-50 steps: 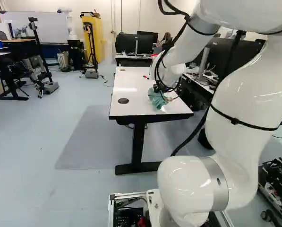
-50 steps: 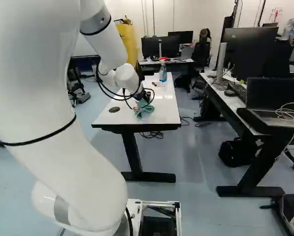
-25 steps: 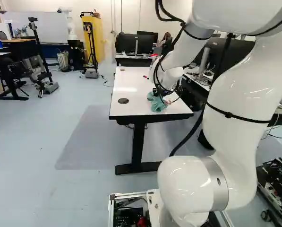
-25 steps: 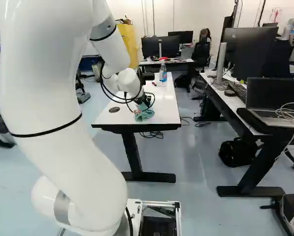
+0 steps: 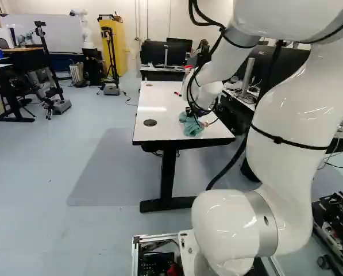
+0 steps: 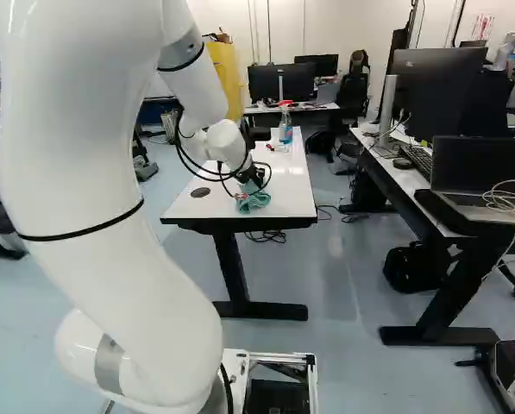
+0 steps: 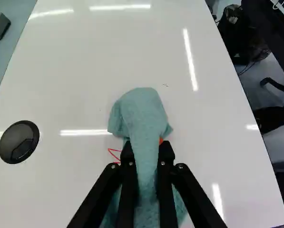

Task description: Clean the table with the green towel

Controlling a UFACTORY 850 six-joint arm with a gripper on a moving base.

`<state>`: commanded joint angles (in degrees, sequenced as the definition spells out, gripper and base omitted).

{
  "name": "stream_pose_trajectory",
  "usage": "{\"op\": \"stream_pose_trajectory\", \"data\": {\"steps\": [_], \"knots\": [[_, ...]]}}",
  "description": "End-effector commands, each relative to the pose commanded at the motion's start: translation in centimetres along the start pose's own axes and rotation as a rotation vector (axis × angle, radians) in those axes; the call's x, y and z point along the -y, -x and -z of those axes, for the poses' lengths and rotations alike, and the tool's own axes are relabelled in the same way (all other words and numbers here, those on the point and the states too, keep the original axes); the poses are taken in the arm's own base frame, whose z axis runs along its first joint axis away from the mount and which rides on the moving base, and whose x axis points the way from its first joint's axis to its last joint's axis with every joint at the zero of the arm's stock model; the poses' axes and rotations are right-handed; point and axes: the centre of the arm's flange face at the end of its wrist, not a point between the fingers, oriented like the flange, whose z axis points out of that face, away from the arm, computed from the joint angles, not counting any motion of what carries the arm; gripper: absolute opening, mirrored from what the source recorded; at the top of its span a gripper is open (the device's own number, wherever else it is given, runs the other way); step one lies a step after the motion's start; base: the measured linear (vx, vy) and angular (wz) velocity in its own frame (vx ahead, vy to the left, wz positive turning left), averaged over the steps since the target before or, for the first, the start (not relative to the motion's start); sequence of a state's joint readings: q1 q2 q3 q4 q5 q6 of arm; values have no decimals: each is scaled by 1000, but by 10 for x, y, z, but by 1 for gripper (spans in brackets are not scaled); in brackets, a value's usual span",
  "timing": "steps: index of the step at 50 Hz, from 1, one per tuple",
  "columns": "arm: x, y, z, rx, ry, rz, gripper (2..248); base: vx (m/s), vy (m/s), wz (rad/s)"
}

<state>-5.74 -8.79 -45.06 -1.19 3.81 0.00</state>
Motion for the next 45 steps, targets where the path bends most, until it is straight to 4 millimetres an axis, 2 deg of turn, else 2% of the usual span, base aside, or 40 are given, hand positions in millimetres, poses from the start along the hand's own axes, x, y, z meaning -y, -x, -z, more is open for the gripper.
{"op": "stream_pose_trajectory", "data": {"steps": [45], "knots": [[0, 6, 0, 71, 0, 0, 47, 0, 0, 0]]}}
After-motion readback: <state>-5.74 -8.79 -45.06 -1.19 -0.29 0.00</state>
